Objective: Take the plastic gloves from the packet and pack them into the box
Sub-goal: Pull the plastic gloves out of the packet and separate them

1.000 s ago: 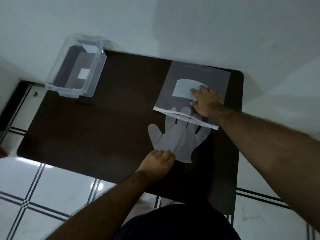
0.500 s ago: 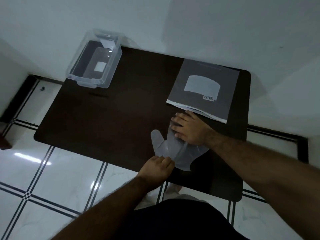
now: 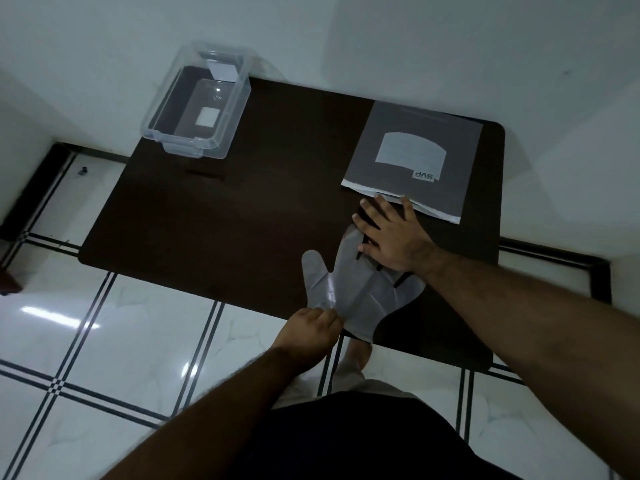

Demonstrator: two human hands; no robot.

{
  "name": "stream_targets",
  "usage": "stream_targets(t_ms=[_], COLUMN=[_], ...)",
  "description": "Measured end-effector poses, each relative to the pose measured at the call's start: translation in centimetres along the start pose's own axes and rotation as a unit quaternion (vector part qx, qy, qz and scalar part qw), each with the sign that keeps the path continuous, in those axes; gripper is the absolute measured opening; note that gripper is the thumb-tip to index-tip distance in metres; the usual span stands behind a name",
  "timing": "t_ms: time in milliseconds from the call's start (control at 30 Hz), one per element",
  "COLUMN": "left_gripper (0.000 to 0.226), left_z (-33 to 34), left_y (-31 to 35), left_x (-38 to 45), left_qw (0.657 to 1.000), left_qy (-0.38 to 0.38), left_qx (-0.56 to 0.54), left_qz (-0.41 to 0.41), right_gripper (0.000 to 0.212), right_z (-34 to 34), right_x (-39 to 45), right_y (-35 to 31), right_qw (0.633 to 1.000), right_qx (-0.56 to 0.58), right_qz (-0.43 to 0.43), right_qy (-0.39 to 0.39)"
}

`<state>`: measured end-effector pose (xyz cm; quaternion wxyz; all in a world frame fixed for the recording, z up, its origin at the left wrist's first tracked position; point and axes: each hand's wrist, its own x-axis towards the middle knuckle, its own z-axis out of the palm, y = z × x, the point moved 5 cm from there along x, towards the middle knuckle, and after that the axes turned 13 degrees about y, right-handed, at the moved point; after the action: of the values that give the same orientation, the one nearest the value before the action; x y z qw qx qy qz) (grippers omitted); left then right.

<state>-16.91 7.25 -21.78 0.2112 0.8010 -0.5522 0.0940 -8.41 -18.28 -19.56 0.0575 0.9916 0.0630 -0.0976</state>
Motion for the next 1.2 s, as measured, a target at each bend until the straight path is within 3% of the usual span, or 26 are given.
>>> stream_targets(t_ms=[133, 333, 467, 700, 800, 933, 1033, 1200], left_gripper=[0.014, 0.027, 0.038, 0.034, 0.026, 0.023, 0.026, 0.024], left_z=[-0.2, -1.0, -1.6, -3.6, -4.3, -5.0, -5.0, -5.3], left_y=[0.0, -0.1, -0.8, -3.8, -5.0, -6.2, -7.1, -7.7], left_x=[-0.1, 0.0, -0.8, -2.4, -2.6, -2.6, -3.0, -3.6], left_qw=[1.000, 1.000, 1.000, 0.970, 0.957, 0.940, 0.922, 0.897], left_qy=[0.001, 0.021, 0.009, -0.010, -0.007, -0.010, -0.012, -0.007], left_qx=[-0.008, -0.013, -0.021, -0.089, -0.107, -0.112, -0.113, -0.129], left_qz=[0.008, 0.013, -0.011, -0.225, -0.269, -0.323, -0.370, -0.424], right_gripper=[0.079, 0.075, 0.068, 0.053, 0.044, 0.051, 0.046, 0.035], right_z=[-0.2, 0.4, 0.3, -0.2, -0.5, -0.3, -0.2, -0.1], right_x=[-1.9, -4.6, -6.4, -8.6, -8.1, -7.4, -7.1, -6.9], right_y=[-0.4, -2.5, -4.6, -11.4, -13.9, -16.4, -16.9, -16.7], right_qw=[0.998, 0.998, 0.989, 0.962, 0.961, 0.982, 0.980, 0.955], right_qx=[0.028, 0.059, 0.113, 0.198, 0.221, 0.168, 0.184, 0.244], right_qz=[0.046, 0.033, 0.037, 0.023, 0.013, -0.027, 0.006, 0.107], right_qy=[0.013, 0.017, 0.083, 0.186, 0.167, 0.085, 0.070, 0.130])
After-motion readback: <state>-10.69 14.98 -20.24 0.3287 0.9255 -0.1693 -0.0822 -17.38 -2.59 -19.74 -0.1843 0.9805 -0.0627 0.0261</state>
